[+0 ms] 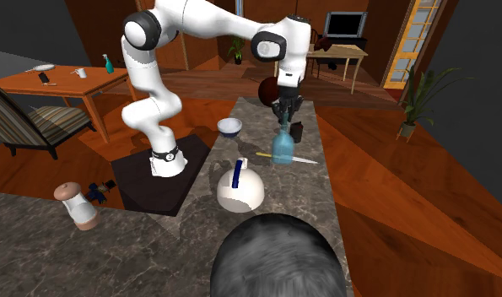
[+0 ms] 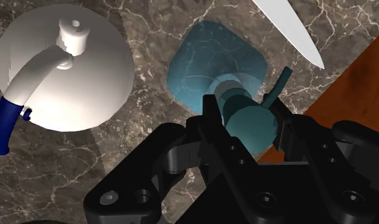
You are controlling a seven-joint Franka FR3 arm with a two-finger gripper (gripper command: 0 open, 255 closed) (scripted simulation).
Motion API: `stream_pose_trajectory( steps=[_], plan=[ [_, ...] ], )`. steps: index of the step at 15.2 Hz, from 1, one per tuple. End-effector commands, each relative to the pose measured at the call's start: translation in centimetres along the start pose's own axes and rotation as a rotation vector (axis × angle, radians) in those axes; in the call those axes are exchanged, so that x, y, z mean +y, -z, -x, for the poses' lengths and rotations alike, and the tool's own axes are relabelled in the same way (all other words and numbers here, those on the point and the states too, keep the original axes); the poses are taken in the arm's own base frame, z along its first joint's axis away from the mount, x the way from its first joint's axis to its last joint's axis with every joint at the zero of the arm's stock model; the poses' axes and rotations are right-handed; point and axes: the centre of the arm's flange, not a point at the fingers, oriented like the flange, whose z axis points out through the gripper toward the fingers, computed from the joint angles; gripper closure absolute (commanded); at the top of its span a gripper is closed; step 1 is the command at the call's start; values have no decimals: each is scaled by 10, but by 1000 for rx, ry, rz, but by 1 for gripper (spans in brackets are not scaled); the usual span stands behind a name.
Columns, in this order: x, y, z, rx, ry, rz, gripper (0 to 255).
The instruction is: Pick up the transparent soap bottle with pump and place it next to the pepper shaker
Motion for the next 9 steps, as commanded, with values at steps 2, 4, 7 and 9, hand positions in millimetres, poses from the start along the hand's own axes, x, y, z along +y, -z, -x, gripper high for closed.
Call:
stream_pose_trajectory(
  steps=[2,4,7,9],
  plan=[
    [-1,16,1,0,0,0,255],
    [-1,26,2,0,0,0,255],
    [-2,42,3,0,0,0,255],
    [-2,53,3,0,0,0,255]
  ],
)
